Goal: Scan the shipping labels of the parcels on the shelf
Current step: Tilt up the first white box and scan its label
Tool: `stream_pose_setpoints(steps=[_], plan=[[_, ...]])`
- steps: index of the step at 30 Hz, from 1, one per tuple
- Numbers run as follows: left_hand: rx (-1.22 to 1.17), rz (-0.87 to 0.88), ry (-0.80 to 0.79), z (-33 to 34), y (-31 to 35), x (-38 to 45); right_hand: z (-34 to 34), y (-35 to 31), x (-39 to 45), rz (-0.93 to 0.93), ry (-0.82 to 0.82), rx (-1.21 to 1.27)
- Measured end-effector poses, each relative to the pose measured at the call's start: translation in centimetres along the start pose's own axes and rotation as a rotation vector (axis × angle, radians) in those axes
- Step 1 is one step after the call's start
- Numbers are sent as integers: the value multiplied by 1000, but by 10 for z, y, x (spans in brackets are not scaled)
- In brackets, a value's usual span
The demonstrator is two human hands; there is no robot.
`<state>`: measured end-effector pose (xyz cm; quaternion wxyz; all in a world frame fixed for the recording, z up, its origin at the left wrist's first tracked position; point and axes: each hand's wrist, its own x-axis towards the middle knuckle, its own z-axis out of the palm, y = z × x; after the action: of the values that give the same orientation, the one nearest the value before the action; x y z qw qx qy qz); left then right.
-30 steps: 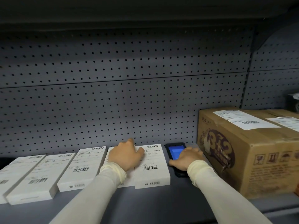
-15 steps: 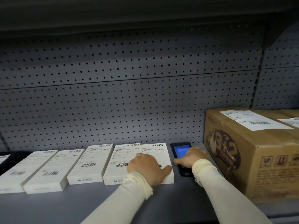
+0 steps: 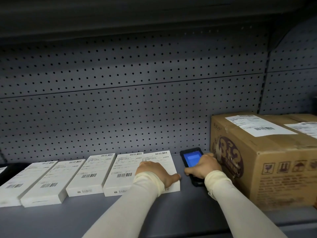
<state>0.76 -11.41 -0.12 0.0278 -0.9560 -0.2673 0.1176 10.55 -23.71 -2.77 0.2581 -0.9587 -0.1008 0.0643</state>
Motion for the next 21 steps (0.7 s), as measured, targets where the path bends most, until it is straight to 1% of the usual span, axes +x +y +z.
stream_pose_setpoints(steps=[5,12,16,21], plan=[[-66,-21,-116,-1,5,9,1,5,-7,35,81,119],[-200,-49,-216,-12,7,8,9,11,-12,76,210,255],[-278,-87,-239,-16,4,5,11,13,-13,61,237,285],[-294,-124,-207,-13,1,10,11,13,-15,47,253,328]])
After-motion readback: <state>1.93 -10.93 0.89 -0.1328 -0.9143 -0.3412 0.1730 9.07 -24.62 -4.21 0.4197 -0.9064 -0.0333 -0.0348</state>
